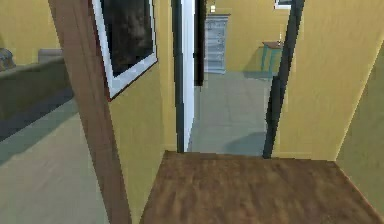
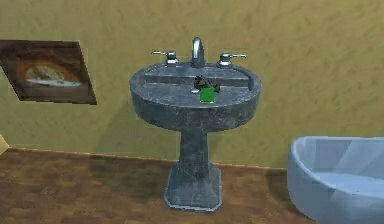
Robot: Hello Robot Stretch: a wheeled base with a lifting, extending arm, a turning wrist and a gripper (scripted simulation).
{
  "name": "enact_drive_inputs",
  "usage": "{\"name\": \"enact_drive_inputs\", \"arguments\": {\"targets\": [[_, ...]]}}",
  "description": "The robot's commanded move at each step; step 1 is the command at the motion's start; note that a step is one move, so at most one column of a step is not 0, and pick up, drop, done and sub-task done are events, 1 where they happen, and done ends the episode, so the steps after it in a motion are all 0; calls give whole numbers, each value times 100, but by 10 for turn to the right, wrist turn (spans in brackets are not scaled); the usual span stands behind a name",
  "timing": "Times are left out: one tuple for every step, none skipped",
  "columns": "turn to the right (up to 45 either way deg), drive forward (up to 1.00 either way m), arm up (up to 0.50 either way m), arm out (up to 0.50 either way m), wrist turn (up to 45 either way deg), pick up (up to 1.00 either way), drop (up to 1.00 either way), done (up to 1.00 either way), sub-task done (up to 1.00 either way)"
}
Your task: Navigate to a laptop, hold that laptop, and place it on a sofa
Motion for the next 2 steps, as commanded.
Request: {"name": "enact_drive_inputs", "arguments": {"targets": [[-120, 0, 0, 0, 0, 0, 0, 0, 0], [0, 30, 0, 0, 0, 0, 0, 0, 0]]}}
